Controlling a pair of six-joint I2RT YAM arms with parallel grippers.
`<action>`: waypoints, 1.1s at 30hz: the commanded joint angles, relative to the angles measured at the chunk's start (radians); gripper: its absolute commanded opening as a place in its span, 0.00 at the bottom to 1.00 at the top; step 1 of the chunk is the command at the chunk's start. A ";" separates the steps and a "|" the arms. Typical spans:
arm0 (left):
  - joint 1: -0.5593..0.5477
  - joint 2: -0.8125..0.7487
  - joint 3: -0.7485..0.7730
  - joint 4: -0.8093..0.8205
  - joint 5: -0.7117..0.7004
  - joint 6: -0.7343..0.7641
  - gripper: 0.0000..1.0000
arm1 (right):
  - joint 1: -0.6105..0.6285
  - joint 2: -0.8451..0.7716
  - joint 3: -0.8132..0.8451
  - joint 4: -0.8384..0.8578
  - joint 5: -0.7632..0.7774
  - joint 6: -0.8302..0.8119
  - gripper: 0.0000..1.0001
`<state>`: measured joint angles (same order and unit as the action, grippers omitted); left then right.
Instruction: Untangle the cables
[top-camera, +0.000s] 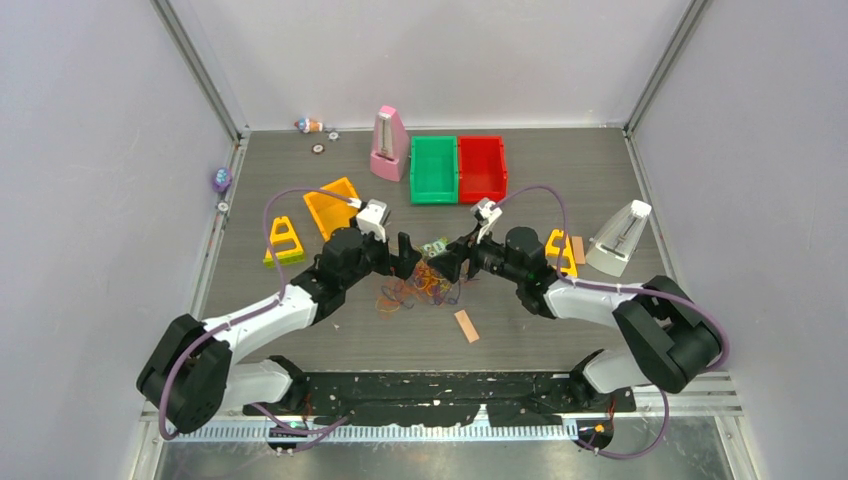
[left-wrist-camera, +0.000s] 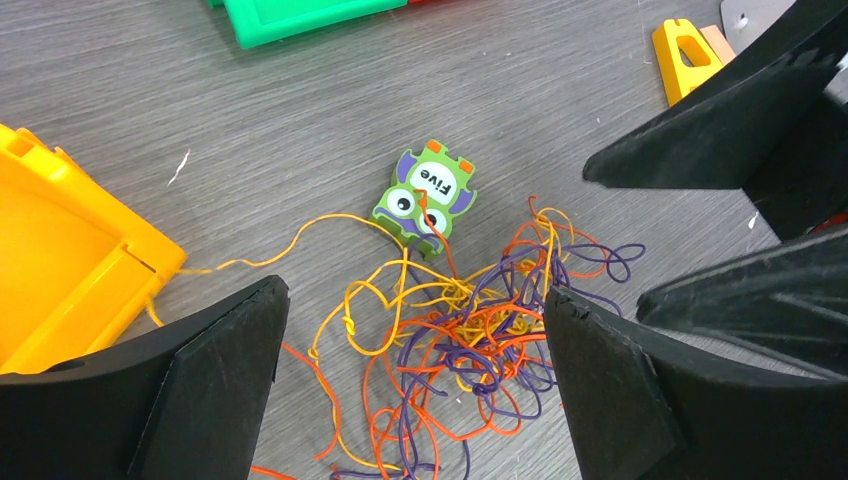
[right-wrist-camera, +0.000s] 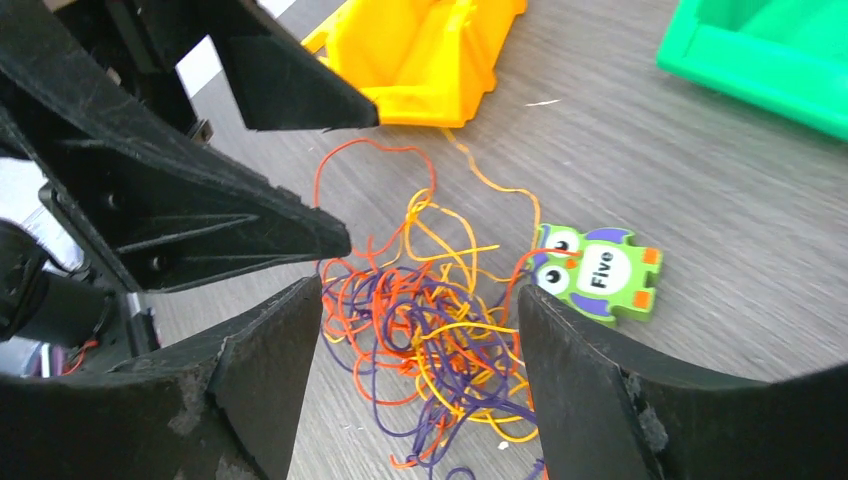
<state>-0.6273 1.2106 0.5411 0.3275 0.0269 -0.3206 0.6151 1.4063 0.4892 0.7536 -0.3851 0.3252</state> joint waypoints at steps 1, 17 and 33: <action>-0.002 -0.028 -0.008 0.048 -0.016 -0.013 1.00 | 0.003 -0.090 -0.002 -0.029 0.170 -0.041 0.77; -0.003 0.165 0.080 -0.116 0.067 -0.095 0.96 | -0.042 -0.101 0.008 -0.149 0.340 -0.011 0.76; 0.008 0.307 0.236 -0.321 0.065 -0.063 0.04 | -0.041 0.057 0.125 -0.214 0.098 -0.019 0.76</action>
<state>-0.6270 1.5959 0.8108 0.0071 0.0975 -0.4126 0.5739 1.4239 0.5541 0.5236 -0.1547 0.3119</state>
